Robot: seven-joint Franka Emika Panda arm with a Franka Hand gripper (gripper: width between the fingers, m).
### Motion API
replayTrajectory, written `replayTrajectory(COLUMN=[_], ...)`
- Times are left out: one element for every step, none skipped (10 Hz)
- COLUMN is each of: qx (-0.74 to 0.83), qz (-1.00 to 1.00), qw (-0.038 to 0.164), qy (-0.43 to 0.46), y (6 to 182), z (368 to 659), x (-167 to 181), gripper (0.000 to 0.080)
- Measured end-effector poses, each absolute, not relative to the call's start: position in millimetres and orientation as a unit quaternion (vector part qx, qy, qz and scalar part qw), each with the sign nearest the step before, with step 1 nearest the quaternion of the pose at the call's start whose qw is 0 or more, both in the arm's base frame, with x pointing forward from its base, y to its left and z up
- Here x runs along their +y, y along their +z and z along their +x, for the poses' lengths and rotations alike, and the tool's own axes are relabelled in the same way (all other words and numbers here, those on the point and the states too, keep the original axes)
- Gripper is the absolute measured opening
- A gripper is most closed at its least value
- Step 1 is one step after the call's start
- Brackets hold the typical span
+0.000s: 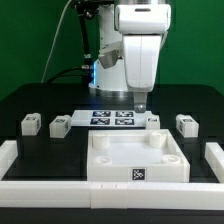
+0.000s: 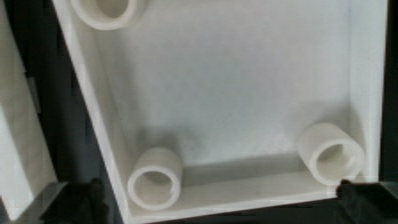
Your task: Assemble one leg
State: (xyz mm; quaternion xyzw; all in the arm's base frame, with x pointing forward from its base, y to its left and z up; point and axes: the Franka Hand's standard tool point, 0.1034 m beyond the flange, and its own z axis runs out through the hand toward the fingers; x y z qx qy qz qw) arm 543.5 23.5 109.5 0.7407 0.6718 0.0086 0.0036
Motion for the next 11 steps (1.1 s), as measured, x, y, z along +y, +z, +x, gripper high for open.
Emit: replayTrajectory(qx=[0.672,0.672,0.674,0.724,0.750,0.782,0.800,0.800,0.800,0.800,0.799], qz=[0.741,0.741,0.738,0.689,0.660,0.623,0.598,0.598,0.598,0.598,0.599], qw=[0.004,0.004,0.004,0.018,0.025,0.029,0.044,0.043,0.043,0.043,0.043], qy=[0.009,0.008,0.009,0.024,0.027,0.020,0.024,0.022,0.023,0.023,0.022], y=[109.5,109.1,108.4,103.6,96.8,88.8,81.2,79.6,79.7,79.4,78.7], z=[544,543,543,541,533,526,522,520,521,520,520], x=[23,23,23,18,16,16,18,17,17,17,17], gripper=[0.0650,0.0650,0.0650,0.0650,0.0650,0.0650,0.0650,0.0650,0.0650,0.0650,0.0650])
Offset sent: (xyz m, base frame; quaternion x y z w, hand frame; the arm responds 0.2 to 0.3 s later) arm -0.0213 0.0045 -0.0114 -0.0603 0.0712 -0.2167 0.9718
